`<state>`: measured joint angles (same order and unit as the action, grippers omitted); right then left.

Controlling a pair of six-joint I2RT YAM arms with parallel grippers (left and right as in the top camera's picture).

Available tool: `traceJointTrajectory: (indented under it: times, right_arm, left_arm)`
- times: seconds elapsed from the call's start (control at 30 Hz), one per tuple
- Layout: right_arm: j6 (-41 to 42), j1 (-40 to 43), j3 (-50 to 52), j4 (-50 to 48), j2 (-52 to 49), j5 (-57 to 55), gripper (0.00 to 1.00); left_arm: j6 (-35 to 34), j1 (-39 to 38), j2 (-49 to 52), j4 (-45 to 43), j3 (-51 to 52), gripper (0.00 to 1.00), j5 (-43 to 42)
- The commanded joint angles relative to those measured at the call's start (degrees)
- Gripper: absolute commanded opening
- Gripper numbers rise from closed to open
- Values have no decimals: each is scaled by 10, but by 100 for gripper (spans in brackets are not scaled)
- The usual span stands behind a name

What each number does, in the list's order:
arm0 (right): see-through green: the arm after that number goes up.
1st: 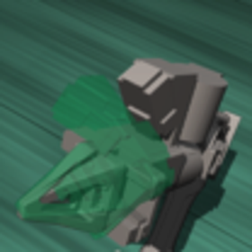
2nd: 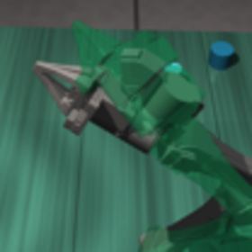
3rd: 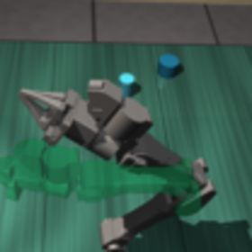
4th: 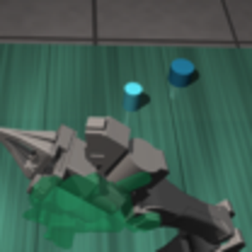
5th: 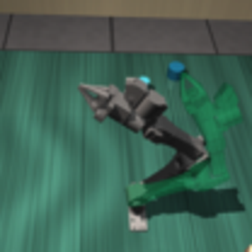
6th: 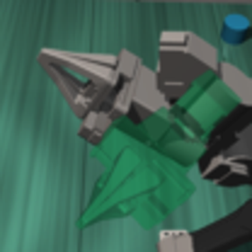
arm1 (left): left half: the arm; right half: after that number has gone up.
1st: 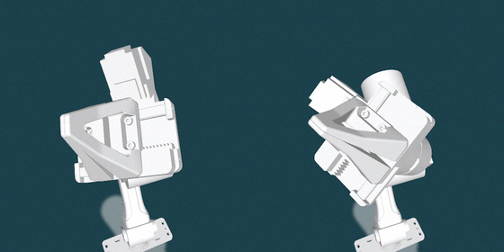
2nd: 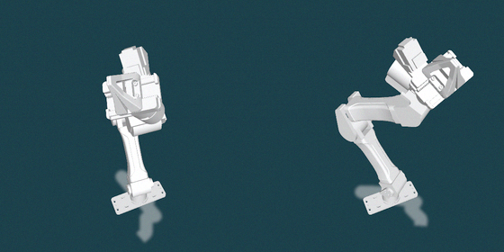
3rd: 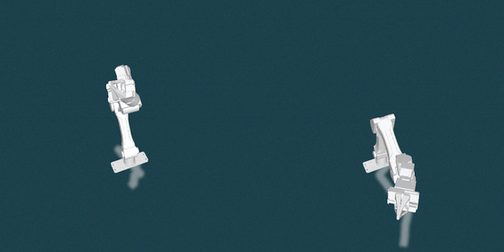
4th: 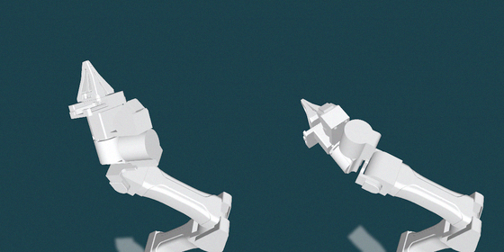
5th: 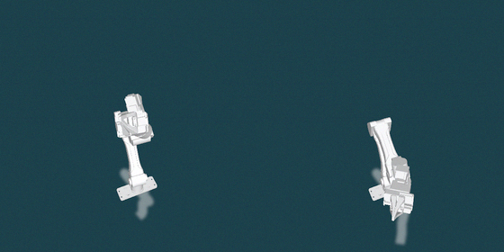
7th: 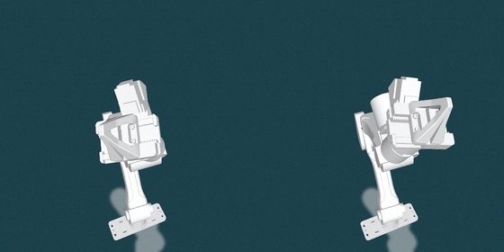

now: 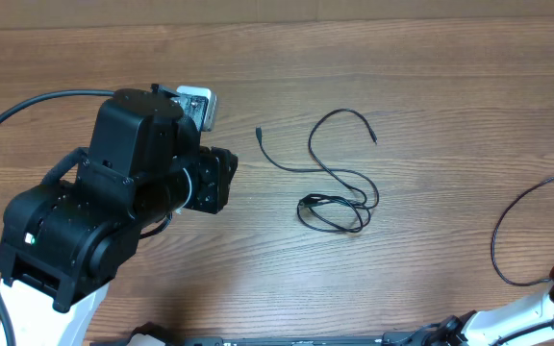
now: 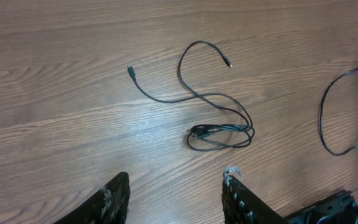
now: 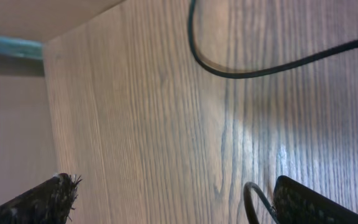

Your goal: Untangle cables

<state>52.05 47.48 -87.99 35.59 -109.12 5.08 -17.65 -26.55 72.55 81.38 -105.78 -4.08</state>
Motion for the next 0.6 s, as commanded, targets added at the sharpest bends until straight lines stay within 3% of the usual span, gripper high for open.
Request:
traceJointTrajectory:
  times: [0.0,0.27,0.57]
  right_arm:
    - [45,-17,-11,35,24,-37,100]
    - [50,-21,-7,252,-46,0,100]
    - [-17,-25,-8,333,-59,21,100]
  left_arm:
    - [14,-1,1,-7,3,48,2]
    - [43,-1,2,-15,3,48,2]
    - [74,-1,2,-10,3,48,4]
